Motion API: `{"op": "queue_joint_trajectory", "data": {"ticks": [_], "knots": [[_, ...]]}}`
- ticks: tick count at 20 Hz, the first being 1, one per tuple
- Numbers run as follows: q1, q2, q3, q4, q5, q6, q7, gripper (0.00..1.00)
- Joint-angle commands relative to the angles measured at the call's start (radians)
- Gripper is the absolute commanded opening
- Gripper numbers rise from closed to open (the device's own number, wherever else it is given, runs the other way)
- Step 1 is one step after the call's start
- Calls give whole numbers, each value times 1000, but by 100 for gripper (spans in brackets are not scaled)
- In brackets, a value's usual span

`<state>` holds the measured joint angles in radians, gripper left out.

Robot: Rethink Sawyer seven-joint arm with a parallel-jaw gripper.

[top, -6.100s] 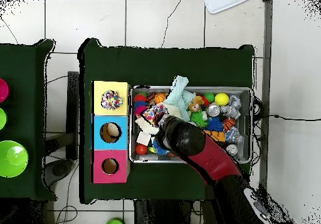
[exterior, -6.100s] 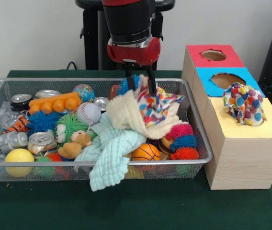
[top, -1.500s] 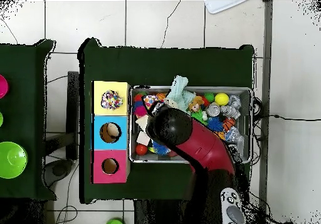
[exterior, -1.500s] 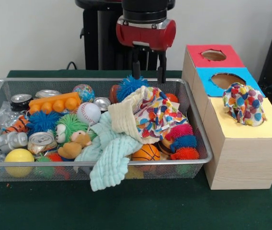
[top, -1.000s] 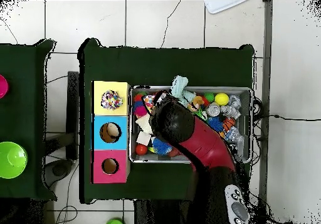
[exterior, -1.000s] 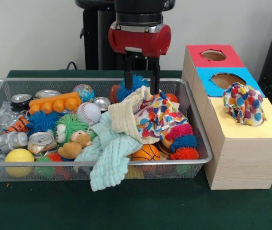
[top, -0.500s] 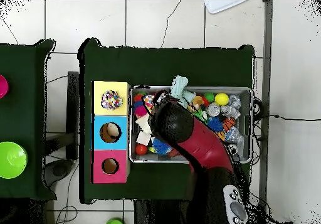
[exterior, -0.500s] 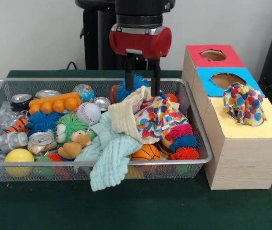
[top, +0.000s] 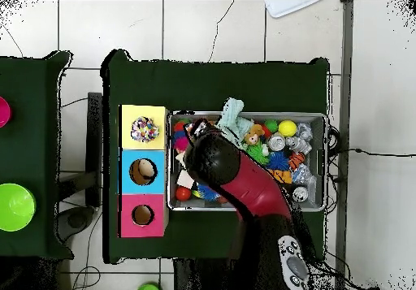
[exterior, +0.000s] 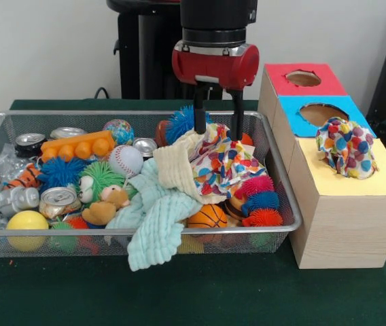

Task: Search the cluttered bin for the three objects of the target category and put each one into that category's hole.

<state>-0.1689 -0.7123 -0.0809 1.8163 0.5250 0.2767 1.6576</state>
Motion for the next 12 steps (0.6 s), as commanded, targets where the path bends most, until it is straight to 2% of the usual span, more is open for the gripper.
{"op": "queue_joint_trajectory", "data": {"ticks": [1,12], "knots": [[-3,70,98,69,54,-77,279,100],[1,140,69,40,19,-110,241,100]]}}
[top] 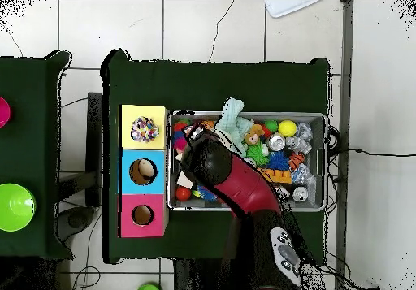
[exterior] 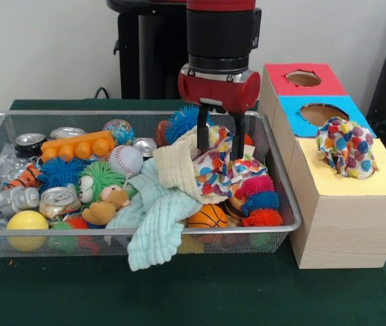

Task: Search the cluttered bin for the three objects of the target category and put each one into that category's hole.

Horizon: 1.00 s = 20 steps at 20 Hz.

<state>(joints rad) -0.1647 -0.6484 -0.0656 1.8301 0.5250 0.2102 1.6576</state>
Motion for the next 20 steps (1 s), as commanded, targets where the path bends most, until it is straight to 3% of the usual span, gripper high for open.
{"op": "queue_joint_trajectory", "data": {"ticks": [1,12,13,16,20], "knots": [[-3,84,53,23,18,-45,239,100],[-22,123,82,12,16,-88,239,100],[-23,126,82,8,19,-90,241,0],[-26,129,86,6,30,-81,248,0],[17,118,14,-28,35,10,245,0]]}}
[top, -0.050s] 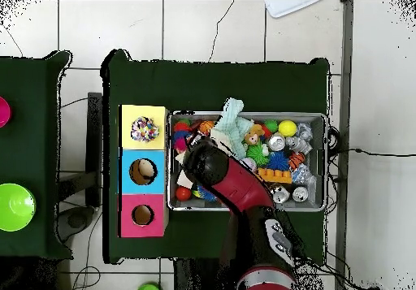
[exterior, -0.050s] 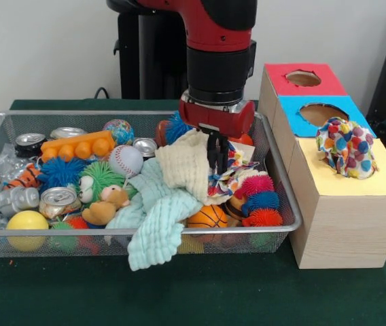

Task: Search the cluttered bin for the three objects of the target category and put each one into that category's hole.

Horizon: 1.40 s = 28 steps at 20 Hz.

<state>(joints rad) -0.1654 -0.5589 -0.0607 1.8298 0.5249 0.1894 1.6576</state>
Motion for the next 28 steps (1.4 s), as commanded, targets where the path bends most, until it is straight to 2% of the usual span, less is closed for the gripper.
{"op": "queue_joint_trajectory", "data": {"ticks": [1,6,9,14,23,28], "knots": [[29,21,-7,-32,34,52,246,0],[76,-40,-80,-46,21,196,266,0],[116,-100,-151,-79,-6,369,315,0],[149,-183,-206,-119,-32,588,371,0],[170,-209,-261,-191,-42,762,398,0],[169,-220,-263,-209,-49,810,417,0]]}}
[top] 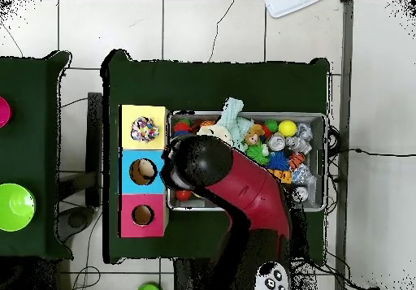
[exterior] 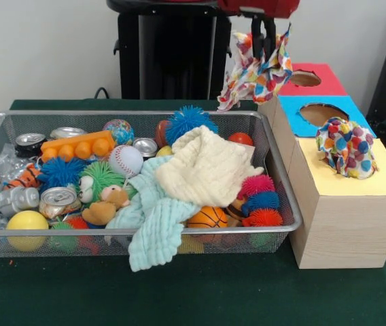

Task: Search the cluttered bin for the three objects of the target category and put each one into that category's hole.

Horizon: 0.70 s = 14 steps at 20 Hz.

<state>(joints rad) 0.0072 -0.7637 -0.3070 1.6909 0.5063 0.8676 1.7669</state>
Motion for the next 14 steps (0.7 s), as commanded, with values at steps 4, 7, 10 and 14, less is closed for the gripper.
{"op": "queue_joint_trajectory", "data": {"ticks": [4,7,10,14], "knots": [[2,-41,-23,-85,-37,195,338,0],[4,-43,-18,-100,-29,206,358,0],[17,-32,-17,-121,-26,197,396,0],[48,-16,-27,-166,-23,216,470,0]]}}
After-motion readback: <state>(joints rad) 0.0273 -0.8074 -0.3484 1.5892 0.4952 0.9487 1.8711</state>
